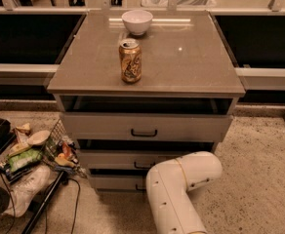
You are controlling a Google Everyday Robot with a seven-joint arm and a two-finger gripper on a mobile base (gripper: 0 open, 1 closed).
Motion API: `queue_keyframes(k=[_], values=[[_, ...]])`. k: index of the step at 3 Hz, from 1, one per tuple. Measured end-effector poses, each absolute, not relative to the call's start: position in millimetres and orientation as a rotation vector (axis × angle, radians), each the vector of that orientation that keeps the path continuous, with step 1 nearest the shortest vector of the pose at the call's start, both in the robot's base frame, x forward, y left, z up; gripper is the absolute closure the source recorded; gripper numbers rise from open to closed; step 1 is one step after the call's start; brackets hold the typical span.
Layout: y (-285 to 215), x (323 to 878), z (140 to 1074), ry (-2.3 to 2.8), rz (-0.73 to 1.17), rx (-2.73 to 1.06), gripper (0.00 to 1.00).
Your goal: Close bottom drawer
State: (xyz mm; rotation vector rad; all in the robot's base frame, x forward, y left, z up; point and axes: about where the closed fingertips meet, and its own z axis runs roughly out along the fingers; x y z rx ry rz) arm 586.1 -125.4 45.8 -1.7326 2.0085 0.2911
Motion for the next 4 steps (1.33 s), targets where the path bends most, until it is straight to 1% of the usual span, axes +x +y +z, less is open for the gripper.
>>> queue_keyframes(k=[1, 2, 3, 4], values=[[-118, 553, 41, 2.019, 0.396, -1.769, 1.00], [-127, 479, 44, 2.078, 0.607, -1.808, 1.00], [-158, 413, 71, 2.158, 0.721, -1.770, 1.00], [-215, 373, 122, 2.265, 0.704, -1.637, 1.00]])
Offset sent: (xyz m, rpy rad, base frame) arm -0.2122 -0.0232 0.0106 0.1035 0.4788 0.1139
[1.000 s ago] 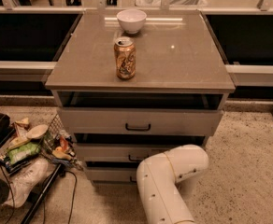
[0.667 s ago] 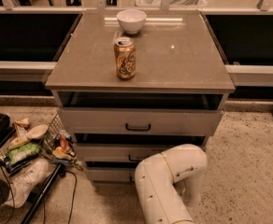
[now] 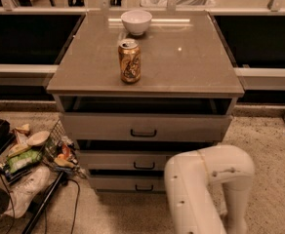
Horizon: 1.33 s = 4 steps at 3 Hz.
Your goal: Close bottom drawer
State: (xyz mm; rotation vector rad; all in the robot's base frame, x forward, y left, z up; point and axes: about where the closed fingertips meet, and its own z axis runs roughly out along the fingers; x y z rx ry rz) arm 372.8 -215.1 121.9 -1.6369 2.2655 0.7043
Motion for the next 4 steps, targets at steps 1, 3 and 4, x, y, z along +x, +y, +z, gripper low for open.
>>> queue_keyframes(k=[1, 3, 4], values=[[-289, 365, 192, 2.386, 0.580, -1.359, 1.00], [-411, 354, 319, 2.479, 0.273, -0.740, 1.00], [-451, 339, 359, 2.434, 0.157, -0.459, 1.00]])
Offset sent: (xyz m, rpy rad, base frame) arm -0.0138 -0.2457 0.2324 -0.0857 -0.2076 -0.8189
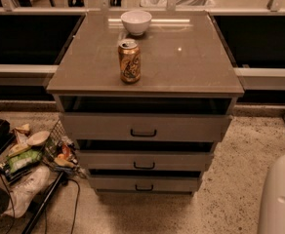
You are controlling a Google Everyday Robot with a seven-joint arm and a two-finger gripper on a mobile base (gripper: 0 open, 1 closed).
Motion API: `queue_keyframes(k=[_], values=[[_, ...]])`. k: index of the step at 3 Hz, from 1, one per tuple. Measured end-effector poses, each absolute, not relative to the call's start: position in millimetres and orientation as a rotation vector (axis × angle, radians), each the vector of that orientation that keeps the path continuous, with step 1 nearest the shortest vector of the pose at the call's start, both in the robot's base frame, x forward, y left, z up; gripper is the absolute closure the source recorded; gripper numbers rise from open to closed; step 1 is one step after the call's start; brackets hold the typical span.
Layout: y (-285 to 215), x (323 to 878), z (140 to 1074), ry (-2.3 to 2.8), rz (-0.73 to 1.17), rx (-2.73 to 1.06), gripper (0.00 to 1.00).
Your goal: Close bottom drawer
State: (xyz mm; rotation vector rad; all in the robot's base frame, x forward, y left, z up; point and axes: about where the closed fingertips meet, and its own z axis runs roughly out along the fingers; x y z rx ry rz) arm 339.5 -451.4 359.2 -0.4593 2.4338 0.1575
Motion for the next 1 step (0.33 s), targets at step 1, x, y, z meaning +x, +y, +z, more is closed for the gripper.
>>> queue_keyframes(k=[1], values=[[-477.4, 320.4, 372.6, 2.374, 0.121, -0.261, 1.00]])
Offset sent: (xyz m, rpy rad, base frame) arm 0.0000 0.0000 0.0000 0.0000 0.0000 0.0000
